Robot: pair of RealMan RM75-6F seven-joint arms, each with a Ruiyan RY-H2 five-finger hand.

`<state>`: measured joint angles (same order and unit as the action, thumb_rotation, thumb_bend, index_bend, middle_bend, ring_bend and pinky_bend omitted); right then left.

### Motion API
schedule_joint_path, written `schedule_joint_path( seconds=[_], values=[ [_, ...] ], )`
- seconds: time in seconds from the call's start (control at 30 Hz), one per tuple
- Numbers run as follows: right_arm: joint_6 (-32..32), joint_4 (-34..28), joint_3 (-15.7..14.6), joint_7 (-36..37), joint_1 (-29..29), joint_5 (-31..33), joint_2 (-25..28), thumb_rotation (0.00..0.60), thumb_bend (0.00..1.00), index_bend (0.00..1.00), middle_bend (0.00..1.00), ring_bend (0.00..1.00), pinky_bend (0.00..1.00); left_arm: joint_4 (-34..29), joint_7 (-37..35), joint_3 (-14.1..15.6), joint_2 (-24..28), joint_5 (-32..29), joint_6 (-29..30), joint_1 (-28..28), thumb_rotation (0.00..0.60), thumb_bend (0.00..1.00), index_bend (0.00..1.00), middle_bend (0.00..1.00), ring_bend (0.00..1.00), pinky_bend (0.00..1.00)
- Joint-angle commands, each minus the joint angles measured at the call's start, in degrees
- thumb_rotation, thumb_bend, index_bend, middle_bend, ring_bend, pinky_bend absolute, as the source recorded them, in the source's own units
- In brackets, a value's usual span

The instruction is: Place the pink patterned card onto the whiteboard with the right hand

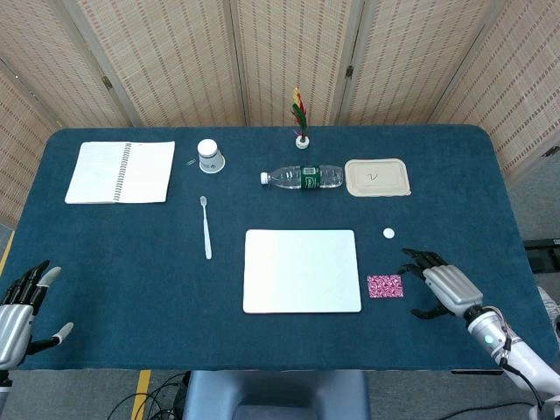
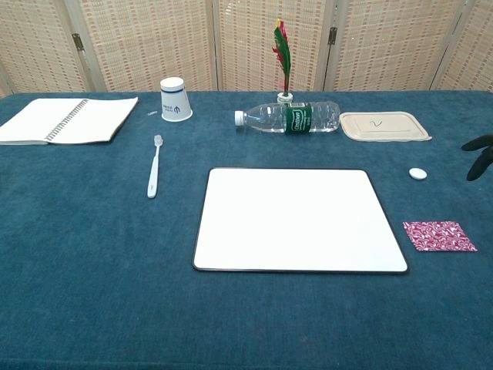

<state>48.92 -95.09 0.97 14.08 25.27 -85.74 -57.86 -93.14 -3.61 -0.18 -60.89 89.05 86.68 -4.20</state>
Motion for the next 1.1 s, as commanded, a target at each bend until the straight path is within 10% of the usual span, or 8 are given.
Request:
schedule_joint_path(
  seconds=[0.03, 0.57, 1.1],
  values=[
    [-3.43, -0.84, 0.84, -5.42, 2.67, 4.29, -0.6, 0.6, 0.11, 0.27, 0.0, 0.0, 0.0, 0.49, -1.89, -0.13, 0.7, -0.04, 0.69, 0.46, 0.6, 0.25, 0.07, 0.0, 0.0, 0.15],
    [10.23, -5.76, 0.28, -44.76, 0.52, 24.05, -10.15, 0.6, 0.11, 0.27, 0.0, 0.0, 0.0, 1.53, -7.1, 0.28, 2.17, 0.75, -0.7, -0.09, 0.6, 0.25, 0.07, 0.0, 0.0, 0.15],
    [6.79, 1.9, 1.48, -42.57, 2.18, 30.82, -18.14, 0.6, 0.12, 0.29, 0.0, 0.0, 0.0, 3.6, -12.42, 1.31, 3.1, 3.4, -0.15, -0.3, 0.6, 0.25, 0.08, 0.0, 0.0, 0.15]
  ],
)
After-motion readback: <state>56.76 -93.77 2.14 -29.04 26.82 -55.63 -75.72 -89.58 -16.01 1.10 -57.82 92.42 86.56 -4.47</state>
